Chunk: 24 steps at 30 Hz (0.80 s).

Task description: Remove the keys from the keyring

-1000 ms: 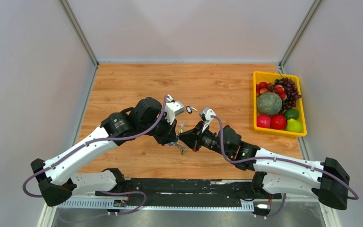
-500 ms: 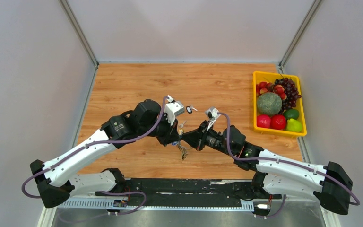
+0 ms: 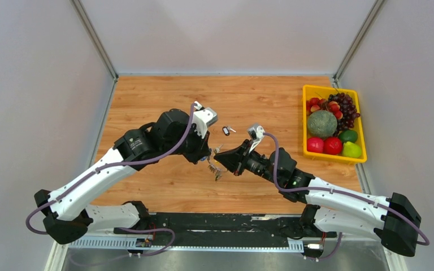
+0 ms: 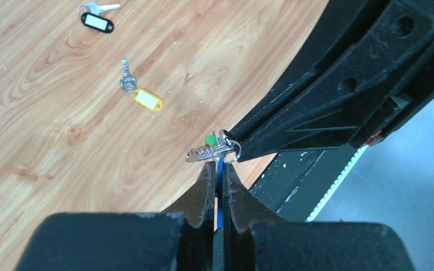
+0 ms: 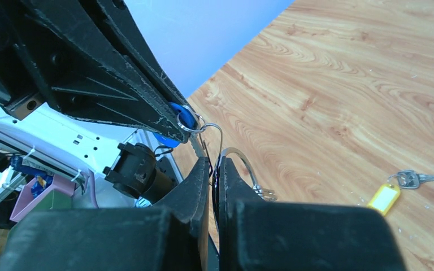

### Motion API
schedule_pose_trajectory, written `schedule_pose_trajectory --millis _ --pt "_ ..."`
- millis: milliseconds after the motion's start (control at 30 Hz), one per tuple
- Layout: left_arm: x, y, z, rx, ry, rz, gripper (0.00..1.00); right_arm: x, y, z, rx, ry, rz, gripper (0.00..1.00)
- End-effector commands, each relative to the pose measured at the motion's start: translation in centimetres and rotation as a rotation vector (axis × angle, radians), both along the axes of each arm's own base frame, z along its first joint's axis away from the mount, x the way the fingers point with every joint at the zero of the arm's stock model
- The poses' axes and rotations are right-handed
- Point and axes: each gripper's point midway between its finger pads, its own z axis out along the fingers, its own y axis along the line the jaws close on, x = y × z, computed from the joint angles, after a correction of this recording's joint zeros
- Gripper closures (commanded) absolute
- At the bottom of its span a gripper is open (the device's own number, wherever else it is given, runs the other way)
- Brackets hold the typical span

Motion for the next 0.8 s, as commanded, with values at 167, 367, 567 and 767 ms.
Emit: schedule_pose_trajectory --millis 167,367,567,767 --pt "-0.4 -0.2 1.3 -0.04 -0.034 -0.063 1.0 1.7 -0.8 2.1 0.054 -0.005 -0.095 1.0" --pt "-2.5 -0.5 0.9 -0.082 -0.015 -0.17 1.0 2.4 -0.5 1.7 0.07 0.08 -0.132 1.0" --pt "-4.3 -0.8 -0.2 -0.064 -0.009 -0.249 1.0 3.3 -0.1 0.8 0.091 0.202 -0.178 1.0" --pt "-5.3 -0.6 -1.4 -0.035 -0.005 -0.279 1.0 3.7 -0.6 0.5 0.14 0.268 -0.212 1.0"
